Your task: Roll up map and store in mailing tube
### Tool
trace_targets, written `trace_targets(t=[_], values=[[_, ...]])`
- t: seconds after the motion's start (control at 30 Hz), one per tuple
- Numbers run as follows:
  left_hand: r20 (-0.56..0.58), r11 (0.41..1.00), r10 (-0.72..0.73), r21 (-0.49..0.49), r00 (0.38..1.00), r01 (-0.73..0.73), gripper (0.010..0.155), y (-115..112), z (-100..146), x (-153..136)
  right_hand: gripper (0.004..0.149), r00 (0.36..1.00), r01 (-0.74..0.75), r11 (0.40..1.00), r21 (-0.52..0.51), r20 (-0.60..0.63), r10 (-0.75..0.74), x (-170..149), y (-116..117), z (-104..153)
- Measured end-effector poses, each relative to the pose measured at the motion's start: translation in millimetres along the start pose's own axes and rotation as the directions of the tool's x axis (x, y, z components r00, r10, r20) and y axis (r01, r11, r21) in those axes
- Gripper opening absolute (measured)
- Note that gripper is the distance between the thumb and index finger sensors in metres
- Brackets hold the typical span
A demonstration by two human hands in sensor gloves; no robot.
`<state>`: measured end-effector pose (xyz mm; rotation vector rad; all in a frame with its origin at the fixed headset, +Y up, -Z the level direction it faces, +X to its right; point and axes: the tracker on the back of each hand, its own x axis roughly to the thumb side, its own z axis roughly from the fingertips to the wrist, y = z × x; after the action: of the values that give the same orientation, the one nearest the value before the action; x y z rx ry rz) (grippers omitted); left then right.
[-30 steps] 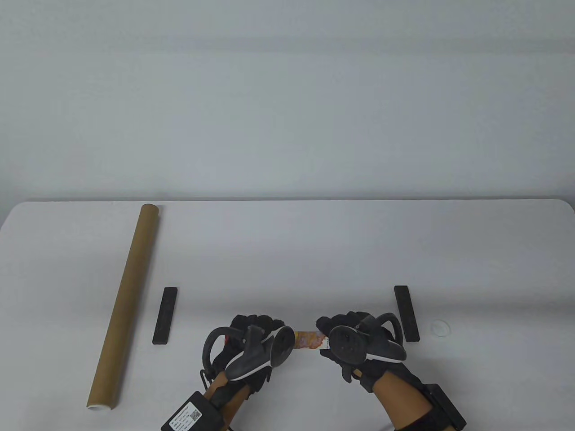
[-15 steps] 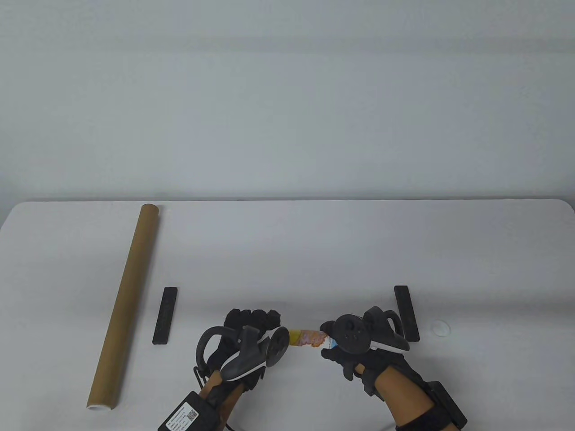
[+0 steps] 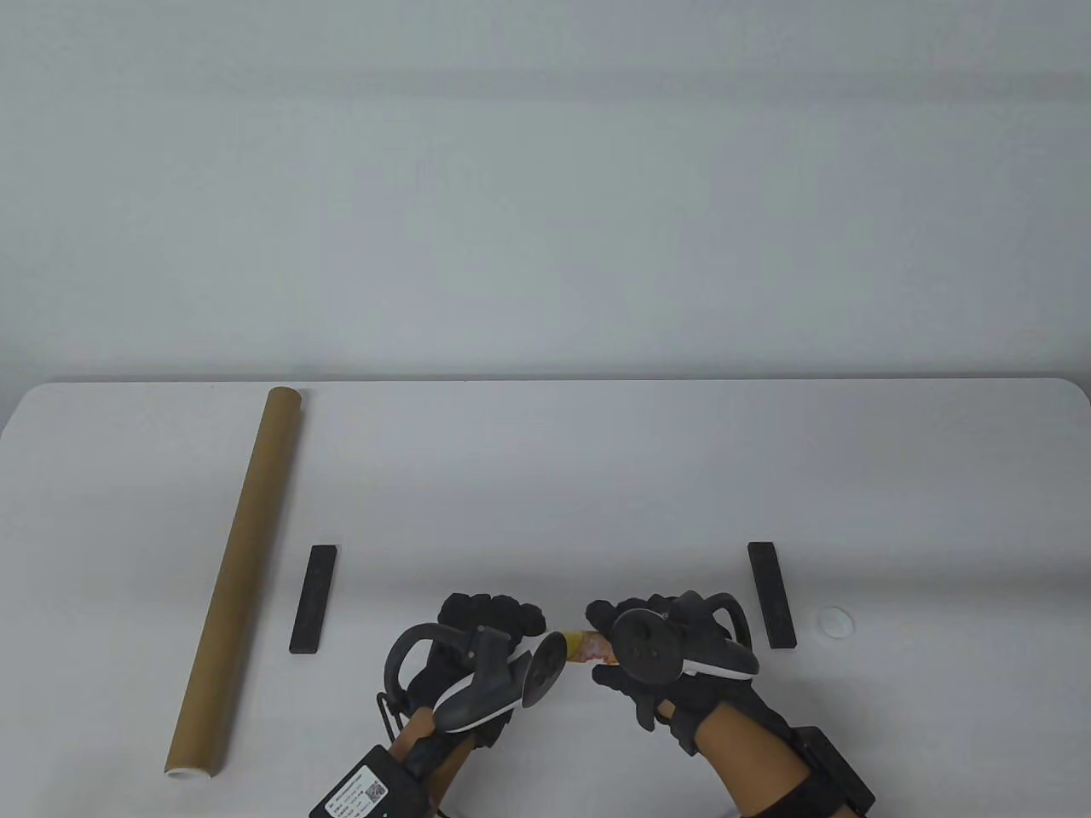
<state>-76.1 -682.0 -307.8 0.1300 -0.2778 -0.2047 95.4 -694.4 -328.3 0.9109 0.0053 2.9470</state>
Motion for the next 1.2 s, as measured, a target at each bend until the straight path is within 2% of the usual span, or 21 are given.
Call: trace_targets(t=[0.13,0.27,0.43,0.57,0.63,0.73,0.83,0.9,0.97,1.07,1.2], values=[[-0.026,0.979,0.132,-0.153,0.991,-0.134,0.048,-5,-5,-5,0.073,0.994,-0.103,0.994,-0.046,0.015,0.104,10,-2,2],[-0.055,0.911,0.272,-0.306,0.961,-0.275,0.048,-12,-10,-11,0.067,0.984,-0.178,0.982,-0.060,0.020,0.180,16,-2,2],[-0.032,0.922,0.252,-0.295,0.967,-0.250,0.051,-12,-11,-9,0.057,0.982,-0.187,0.982,-0.039,-0.016,0.187,13,1,1],[0.009,0.916,0.297,-0.286,0.955,-0.282,0.074,-5,-10,-16,0.055,0.983,-0.175,0.984,-0.035,-0.058,0.173,2,3,0],[-0.010,0.888,0.402,-0.240,0.916,-0.392,0.079,5,-8,-32,0.055,0.980,-0.186,0.982,-0.024,-0.083,0.184,-5,5,1],[-0.103,0.841,0.528,-0.072,0.843,-0.536,0.077,23,-5,-71,0.055,0.980,-0.166,0.986,-0.009,-0.111,0.164,-15,8,1],[-0.229,0.829,0.553,0.056,0.801,-0.556,0.076,30,-3,-113,0.055,0.981,-0.150,0.989,-0.006,-0.129,0.148,-20,8,2],[-0.361,0.836,0.539,0.118,0.761,-0.536,0.076,28,-1,-151,0.055,0.981,-0.139,0.990,-0.006,-0.135,0.137,-22,7,2],[-0.463,0.848,0.511,0.132,0.725,-0.513,0.077,21,2,-184,0.055,0.981,-0.139,0.990,-0.009,-0.137,0.137,-22,7,2],[-0.618,0.853,0.471,0.138,0.630,-0.503,0.079,-6,10,-230,0.055,0.982,-0.134,0.991,-0.012,-0.137,0.131,-23,7,2],[-0.790,0.868,0.329,0.038,0.517,-0.495,0.084,-54,26,-268,0.055,0.982,-0.133,0.991,-0.003,-0.134,0.131,-22,7,2]])
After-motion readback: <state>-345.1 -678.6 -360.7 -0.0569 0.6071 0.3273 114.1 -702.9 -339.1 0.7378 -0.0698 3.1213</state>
